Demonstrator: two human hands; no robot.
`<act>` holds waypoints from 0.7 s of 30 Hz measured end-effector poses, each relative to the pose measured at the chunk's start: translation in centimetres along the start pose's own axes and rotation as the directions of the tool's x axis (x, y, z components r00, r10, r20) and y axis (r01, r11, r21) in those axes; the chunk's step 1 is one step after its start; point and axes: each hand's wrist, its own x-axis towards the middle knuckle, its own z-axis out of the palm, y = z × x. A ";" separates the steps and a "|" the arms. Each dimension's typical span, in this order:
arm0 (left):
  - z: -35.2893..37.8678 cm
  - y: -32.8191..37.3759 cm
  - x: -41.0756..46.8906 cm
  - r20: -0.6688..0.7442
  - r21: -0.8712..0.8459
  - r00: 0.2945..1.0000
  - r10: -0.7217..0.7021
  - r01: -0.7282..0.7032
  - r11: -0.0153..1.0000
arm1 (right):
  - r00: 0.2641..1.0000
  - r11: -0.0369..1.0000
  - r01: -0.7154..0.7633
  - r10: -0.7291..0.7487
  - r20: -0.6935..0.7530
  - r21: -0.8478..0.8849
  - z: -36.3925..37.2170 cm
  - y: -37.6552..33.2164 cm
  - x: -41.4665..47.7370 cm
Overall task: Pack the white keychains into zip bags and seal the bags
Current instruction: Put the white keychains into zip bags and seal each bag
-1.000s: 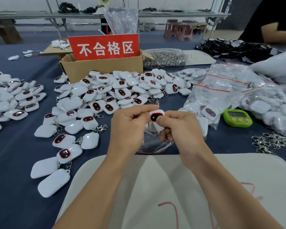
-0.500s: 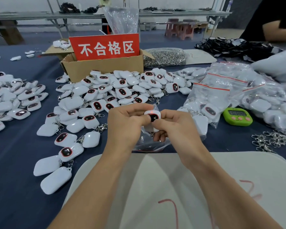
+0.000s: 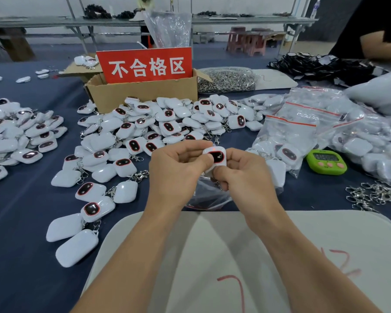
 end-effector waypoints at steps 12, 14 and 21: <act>-0.5 -0.6 -0.2 0.010 0.294 0.992 0.128 -0.125 0.948 | 0.952 0.983 0.140 -0.167 -0.256 -0.121 -0.9 0.2 0.7; -0.3 -0.6 -0.5 0.051 0.422 0.980 0.192 -0.195 0.885 | 0.945 0.977 0.152 -0.188 -0.267 -0.150 -1.1 0.1 0.7; -0.3 -0.7 -0.6 0.043 0.390 0.987 0.155 -0.159 0.907 | 0.946 0.973 0.160 -0.200 -0.254 -0.169 -1.4 0.3 0.9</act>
